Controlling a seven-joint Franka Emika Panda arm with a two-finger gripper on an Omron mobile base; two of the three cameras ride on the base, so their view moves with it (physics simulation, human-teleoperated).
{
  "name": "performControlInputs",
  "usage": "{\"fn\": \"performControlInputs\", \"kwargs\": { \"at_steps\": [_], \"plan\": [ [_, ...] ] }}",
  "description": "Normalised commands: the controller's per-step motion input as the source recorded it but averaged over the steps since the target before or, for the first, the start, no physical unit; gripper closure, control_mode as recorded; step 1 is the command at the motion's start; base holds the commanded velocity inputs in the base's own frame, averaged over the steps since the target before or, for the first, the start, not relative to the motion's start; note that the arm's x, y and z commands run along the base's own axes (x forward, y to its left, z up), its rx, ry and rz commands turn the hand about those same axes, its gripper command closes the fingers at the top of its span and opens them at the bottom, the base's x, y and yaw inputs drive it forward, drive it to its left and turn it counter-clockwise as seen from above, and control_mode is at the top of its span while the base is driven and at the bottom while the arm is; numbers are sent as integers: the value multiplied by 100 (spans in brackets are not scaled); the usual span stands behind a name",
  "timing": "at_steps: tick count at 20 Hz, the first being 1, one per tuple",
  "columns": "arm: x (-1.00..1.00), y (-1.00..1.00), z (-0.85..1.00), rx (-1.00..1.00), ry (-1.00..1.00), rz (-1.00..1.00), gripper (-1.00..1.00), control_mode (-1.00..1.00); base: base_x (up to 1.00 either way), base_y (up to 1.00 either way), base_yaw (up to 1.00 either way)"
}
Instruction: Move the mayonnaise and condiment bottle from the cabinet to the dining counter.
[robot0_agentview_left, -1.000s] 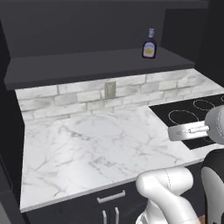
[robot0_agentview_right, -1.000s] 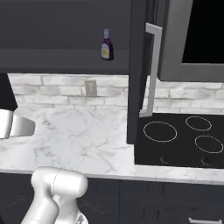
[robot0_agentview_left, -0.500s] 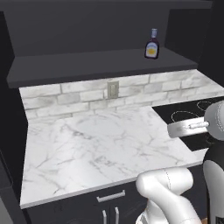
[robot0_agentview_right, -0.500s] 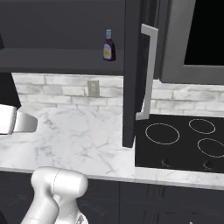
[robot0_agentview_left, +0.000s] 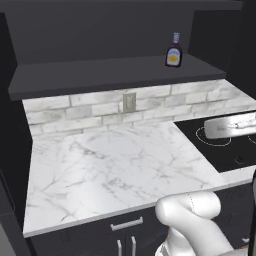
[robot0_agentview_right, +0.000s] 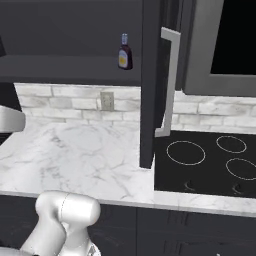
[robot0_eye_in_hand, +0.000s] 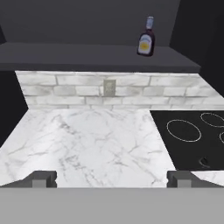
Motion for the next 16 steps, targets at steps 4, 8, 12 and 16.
{"fn": "performControlInputs", "kwargs": {
  "at_steps": [4,8,12,16],
  "plan": [
    [13,-6,52,-4,0,-10,-100,-100,0,0,0],
    [58,-18,16,0,0,-9,-100,-100,0,0,0],
    [73,-23,0,0,0,-3,-100,-100,0,0,0],
    [76,-23,0,0,0,0,-100,-100,0,0,0]
  ]
}}
